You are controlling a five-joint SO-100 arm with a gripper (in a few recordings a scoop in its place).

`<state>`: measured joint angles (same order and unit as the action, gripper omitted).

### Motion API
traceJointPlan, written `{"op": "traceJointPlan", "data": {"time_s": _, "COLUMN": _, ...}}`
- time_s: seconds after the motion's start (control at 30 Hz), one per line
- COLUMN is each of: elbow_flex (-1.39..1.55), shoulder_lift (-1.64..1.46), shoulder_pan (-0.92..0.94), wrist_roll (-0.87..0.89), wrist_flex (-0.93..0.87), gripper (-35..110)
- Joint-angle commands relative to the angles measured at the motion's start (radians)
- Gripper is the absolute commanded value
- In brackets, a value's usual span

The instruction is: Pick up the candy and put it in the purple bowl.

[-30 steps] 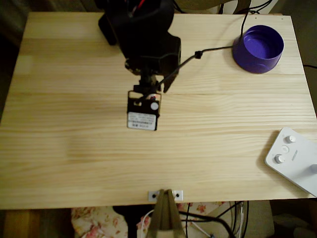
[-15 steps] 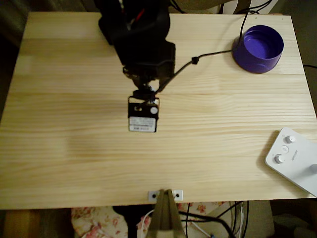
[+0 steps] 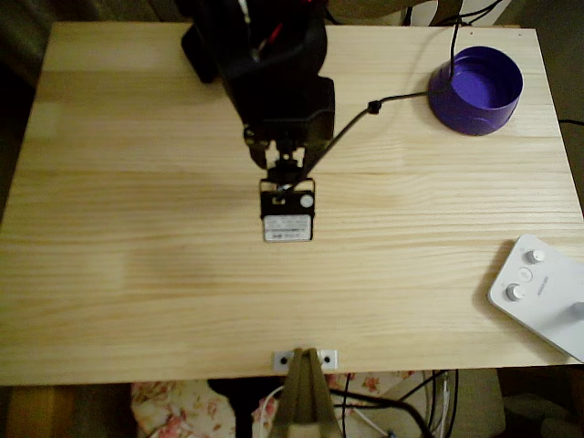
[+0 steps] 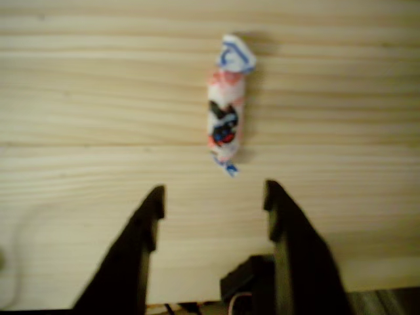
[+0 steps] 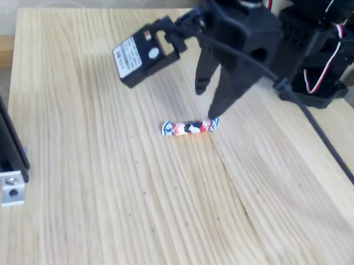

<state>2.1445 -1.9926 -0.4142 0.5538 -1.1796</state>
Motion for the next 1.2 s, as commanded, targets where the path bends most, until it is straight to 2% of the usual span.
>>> {"op": "traceJointPlan", "data": {"time_s": 0.0, "elbow_flex": 0.031, "shoulder_lift": -0.043, "shoulder_pan": -0.021, "wrist_roll": 0.025, "wrist_flex": 0.04, "gripper": 24}}
{"op": "traceJointPlan", "data": {"time_s": 0.63, "elbow_flex": 0.041, "shoulder_lift": 0.141, "shoulder_pan": 0.057, "wrist_roll": -0.012, "wrist_flex": 0.183, "gripper": 26}}
{"op": "traceJointPlan", "data": {"time_s": 1.17, "elbow_flex": 0.0, "shoulder_lift": 0.227, "shoulder_pan": 0.094, "wrist_roll": -0.029, "wrist_flex": 0.222, "gripper": 24}}
